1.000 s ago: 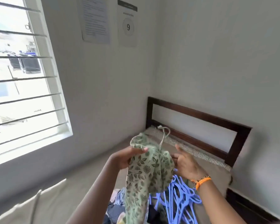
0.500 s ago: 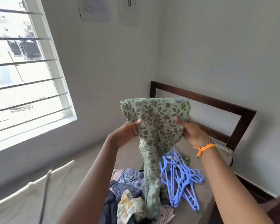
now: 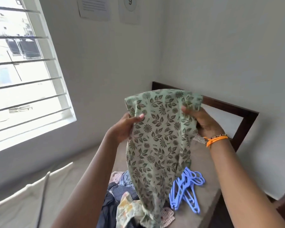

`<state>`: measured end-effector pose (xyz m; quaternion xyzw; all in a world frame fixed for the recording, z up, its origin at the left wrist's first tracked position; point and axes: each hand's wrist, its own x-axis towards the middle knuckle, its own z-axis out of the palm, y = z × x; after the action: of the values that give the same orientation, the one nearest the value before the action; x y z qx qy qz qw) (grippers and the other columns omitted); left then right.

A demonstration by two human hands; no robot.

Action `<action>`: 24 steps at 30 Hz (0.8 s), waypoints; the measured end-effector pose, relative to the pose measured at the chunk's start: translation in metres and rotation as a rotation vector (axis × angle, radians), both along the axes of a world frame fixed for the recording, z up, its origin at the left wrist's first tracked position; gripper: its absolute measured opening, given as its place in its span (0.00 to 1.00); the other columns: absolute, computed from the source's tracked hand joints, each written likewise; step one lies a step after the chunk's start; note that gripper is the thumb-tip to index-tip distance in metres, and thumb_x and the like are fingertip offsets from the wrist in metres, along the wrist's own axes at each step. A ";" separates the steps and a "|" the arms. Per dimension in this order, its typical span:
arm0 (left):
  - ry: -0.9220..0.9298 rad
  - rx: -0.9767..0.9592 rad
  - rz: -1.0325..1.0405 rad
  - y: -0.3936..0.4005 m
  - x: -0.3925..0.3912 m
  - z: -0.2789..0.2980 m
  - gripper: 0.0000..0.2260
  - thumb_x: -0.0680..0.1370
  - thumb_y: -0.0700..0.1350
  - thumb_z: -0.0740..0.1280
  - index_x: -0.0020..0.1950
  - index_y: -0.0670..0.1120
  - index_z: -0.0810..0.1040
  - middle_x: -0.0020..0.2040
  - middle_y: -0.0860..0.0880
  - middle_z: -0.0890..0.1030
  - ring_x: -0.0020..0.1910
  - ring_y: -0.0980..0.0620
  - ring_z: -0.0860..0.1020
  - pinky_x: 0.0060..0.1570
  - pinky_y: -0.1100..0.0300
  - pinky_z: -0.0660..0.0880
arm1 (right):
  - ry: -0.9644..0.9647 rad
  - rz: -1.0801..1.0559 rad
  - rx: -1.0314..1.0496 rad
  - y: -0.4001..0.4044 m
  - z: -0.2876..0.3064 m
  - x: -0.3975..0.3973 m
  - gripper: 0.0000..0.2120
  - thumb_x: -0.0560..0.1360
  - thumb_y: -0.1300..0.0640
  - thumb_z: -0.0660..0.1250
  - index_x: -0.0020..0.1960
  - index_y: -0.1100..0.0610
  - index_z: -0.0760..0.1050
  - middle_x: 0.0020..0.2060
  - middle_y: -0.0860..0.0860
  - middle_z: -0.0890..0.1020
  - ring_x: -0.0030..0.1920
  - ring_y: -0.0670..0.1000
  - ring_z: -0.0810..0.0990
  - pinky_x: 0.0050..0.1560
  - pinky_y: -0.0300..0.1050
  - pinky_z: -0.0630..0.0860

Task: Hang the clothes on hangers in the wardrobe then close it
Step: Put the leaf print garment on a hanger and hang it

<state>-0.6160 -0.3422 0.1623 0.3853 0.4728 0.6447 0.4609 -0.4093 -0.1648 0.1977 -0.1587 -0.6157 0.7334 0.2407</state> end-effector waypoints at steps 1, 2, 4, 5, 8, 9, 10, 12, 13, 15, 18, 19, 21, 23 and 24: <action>0.046 -0.120 0.000 -0.001 0.003 -0.009 0.27 0.70 0.47 0.74 0.64 0.38 0.70 0.59 0.38 0.79 0.56 0.41 0.79 0.59 0.44 0.75 | -0.116 -0.016 -0.006 0.000 -0.013 -0.001 0.26 0.60 0.51 0.80 0.54 0.60 0.79 0.52 0.59 0.83 0.51 0.56 0.83 0.52 0.52 0.80; 0.081 -0.205 0.019 -0.002 0.006 -0.016 0.22 0.72 0.47 0.72 0.61 0.38 0.73 0.57 0.38 0.79 0.54 0.42 0.80 0.58 0.46 0.76 | -0.217 -0.047 -0.033 0.001 -0.025 -0.001 0.22 0.64 0.53 0.77 0.54 0.61 0.79 0.51 0.59 0.83 0.49 0.56 0.84 0.52 0.51 0.80; 0.088 -0.275 0.072 -0.002 0.006 -0.024 0.15 0.76 0.45 0.67 0.57 0.36 0.76 0.56 0.36 0.80 0.53 0.42 0.81 0.59 0.47 0.76 | -0.375 -0.094 -0.097 0.004 -0.035 0.000 0.12 0.71 0.55 0.70 0.51 0.62 0.79 0.44 0.59 0.85 0.42 0.55 0.85 0.48 0.50 0.81; 0.092 -0.281 0.092 -0.002 0.006 -0.021 0.14 0.77 0.45 0.65 0.56 0.36 0.77 0.56 0.36 0.80 0.55 0.41 0.80 0.60 0.47 0.75 | -0.407 -0.099 -0.123 0.008 -0.035 0.001 0.11 0.73 0.54 0.68 0.50 0.61 0.79 0.40 0.58 0.85 0.39 0.54 0.84 0.45 0.49 0.81; 0.103 -0.187 0.098 -0.003 0.005 -0.004 0.15 0.77 0.45 0.66 0.58 0.37 0.77 0.55 0.39 0.82 0.56 0.41 0.80 0.56 0.51 0.78 | -0.258 -0.058 -0.138 0.010 -0.020 0.005 0.10 0.74 0.53 0.66 0.47 0.59 0.80 0.38 0.57 0.85 0.39 0.53 0.84 0.42 0.48 0.82; 0.075 -0.102 0.072 -0.003 0.003 0.002 0.17 0.76 0.45 0.68 0.61 0.37 0.76 0.56 0.39 0.81 0.56 0.41 0.79 0.55 0.51 0.78 | -0.129 -0.033 -0.121 0.009 -0.015 0.005 0.11 0.71 0.52 0.68 0.48 0.59 0.81 0.42 0.57 0.85 0.44 0.54 0.84 0.43 0.48 0.82; 0.034 -0.022 0.015 -0.004 0.001 0.006 0.21 0.74 0.45 0.70 0.64 0.38 0.74 0.59 0.39 0.80 0.58 0.41 0.78 0.57 0.50 0.77 | 0.017 -0.004 -0.122 0.007 -0.010 0.005 0.14 0.69 0.52 0.71 0.51 0.59 0.81 0.48 0.58 0.84 0.49 0.55 0.84 0.47 0.49 0.81; -0.002 -0.004 -0.069 0.001 -0.001 0.004 0.26 0.72 0.46 0.71 0.67 0.38 0.70 0.62 0.39 0.77 0.61 0.41 0.77 0.62 0.46 0.73 | 0.149 0.059 -0.133 0.006 -0.016 0.002 0.24 0.66 0.54 0.75 0.60 0.60 0.77 0.58 0.60 0.80 0.58 0.58 0.80 0.55 0.54 0.78; 0.058 -0.073 -0.063 0.004 0.001 0.000 0.23 0.74 0.46 0.70 0.66 0.39 0.71 0.61 0.41 0.78 0.60 0.43 0.78 0.64 0.45 0.72 | 0.082 0.056 -0.113 0.004 -0.024 -0.002 0.27 0.66 0.55 0.76 0.62 0.61 0.75 0.59 0.60 0.79 0.60 0.58 0.78 0.59 0.55 0.76; 0.170 -0.234 0.064 0.011 0.002 -0.006 0.13 0.78 0.46 0.65 0.59 0.41 0.76 0.56 0.43 0.81 0.55 0.45 0.80 0.65 0.43 0.71 | -0.121 -0.067 -0.014 -0.001 -0.036 -0.009 0.21 0.70 0.59 0.72 0.61 0.64 0.74 0.58 0.61 0.79 0.58 0.58 0.79 0.59 0.53 0.75; 0.129 -0.270 0.157 0.012 -0.003 0.001 0.15 0.81 0.49 0.59 0.56 0.38 0.77 0.54 0.39 0.82 0.55 0.41 0.80 0.60 0.45 0.74 | -0.218 -0.196 -0.010 0.003 -0.028 -0.016 0.08 0.78 0.60 0.62 0.49 0.64 0.78 0.43 0.58 0.85 0.47 0.56 0.81 0.47 0.46 0.79; 0.120 -0.220 0.158 0.011 -0.007 0.006 0.16 0.82 0.49 0.59 0.58 0.38 0.77 0.54 0.38 0.82 0.55 0.41 0.80 0.57 0.48 0.76 | -0.195 -0.193 -0.025 0.008 -0.022 -0.015 0.09 0.79 0.59 0.62 0.47 0.63 0.78 0.39 0.56 0.85 0.45 0.56 0.81 0.47 0.47 0.79; 0.093 -0.046 0.118 0.006 -0.009 0.020 0.14 0.79 0.46 0.63 0.59 0.39 0.77 0.54 0.40 0.82 0.53 0.44 0.81 0.53 0.51 0.78 | -0.051 -0.140 -0.033 0.012 -0.006 -0.014 0.09 0.75 0.58 0.65 0.51 0.63 0.78 0.44 0.57 0.85 0.48 0.56 0.83 0.53 0.51 0.79; 0.011 0.083 0.022 0.001 -0.005 0.026 0.18 0.72 0.46 0.68 0.61 0.41 0.76 0.54 0.43 0.82 0.54 0.45 0.81 0.55 0.50 0.78 | 0.083 -0.069 -0.014 0.008 0.000 -0.014 0.14 0.72 0.58 0.67 0.56 0.62 0.77 0.54 0.59 0.82 0.55 0.55 0.81 0.58 0.52 0.77; -0.009 0.063 -0.004 0.002 -0.004 0.021 0.21 0.71 0.47 0.68 0.62 0.41 0.74 0.56 0.42 0.81 0.55 0.44 0.80 0.56 0.49 0.78 | 0.048 -0.035 0.011 0.006 -0.004 -0.015 0.17 0.70 0.57 0.68 0.58 0.62 0.76 0.57 0.59 0.81 0.57 0.56 0.80 0.58 0.51 0.77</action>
<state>-0.6203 -0.3402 0.1832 0.3975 0.4494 0.6601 0.4520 -0.4243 -0.1588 0.1936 -0.1505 -0.6108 0.7293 0.2689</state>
